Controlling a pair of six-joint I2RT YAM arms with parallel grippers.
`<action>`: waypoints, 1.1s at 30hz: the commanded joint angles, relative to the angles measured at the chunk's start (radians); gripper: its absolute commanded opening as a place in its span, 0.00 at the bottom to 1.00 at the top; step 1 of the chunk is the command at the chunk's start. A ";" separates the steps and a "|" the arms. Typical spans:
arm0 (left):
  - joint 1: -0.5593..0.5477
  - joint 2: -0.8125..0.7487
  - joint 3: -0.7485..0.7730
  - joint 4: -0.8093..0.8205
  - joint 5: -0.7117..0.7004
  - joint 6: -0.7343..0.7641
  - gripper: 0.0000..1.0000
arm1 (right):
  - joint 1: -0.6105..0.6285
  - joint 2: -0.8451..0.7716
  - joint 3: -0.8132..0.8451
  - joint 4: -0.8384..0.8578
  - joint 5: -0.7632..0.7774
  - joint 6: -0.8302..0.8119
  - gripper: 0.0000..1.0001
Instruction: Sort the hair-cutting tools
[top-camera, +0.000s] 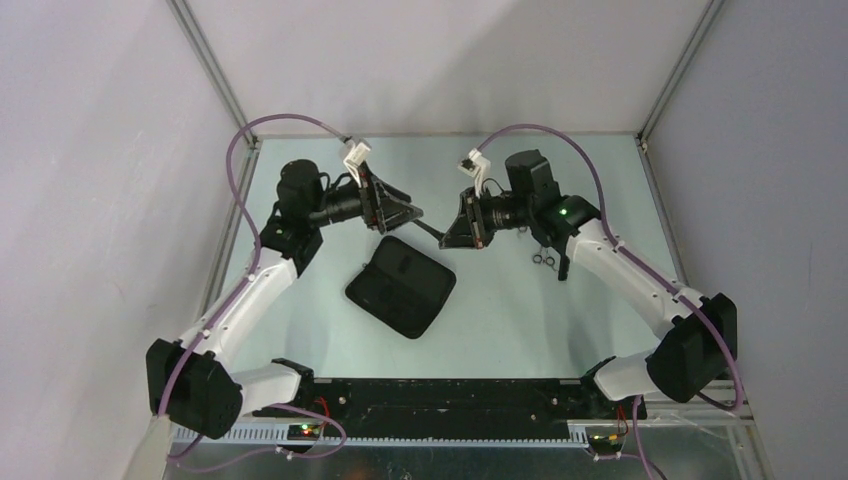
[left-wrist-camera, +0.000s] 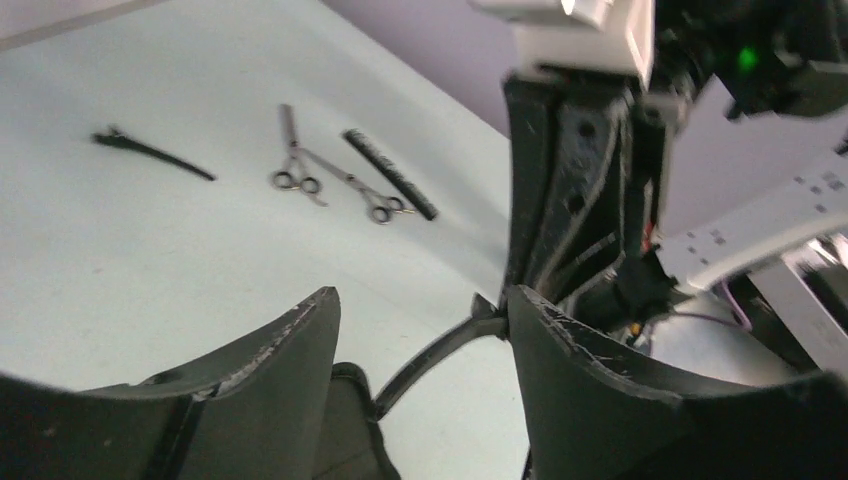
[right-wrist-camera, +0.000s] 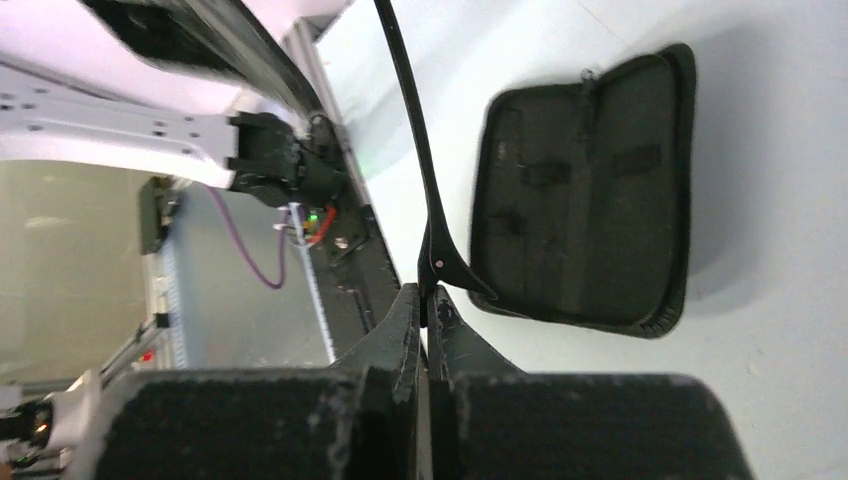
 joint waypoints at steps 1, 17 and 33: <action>0.041 -0.022 0.064 -0.146 -0.173 0.006 0.71 | 0.051 -0.018 -0.055 -0.050 0.207 -0.052 0.00; 0.168 0.196 0.114 -0.613 -0.512 0.093 0.84 | 0.160 0.206 -0.173 -0.038 0.481 0.116 0.00; 0.150 0.596 0.277 -0.735 -0.532 0.174 0.64 | 0.104 0.418 -0.064 -0.100 0.415 0.170 0.00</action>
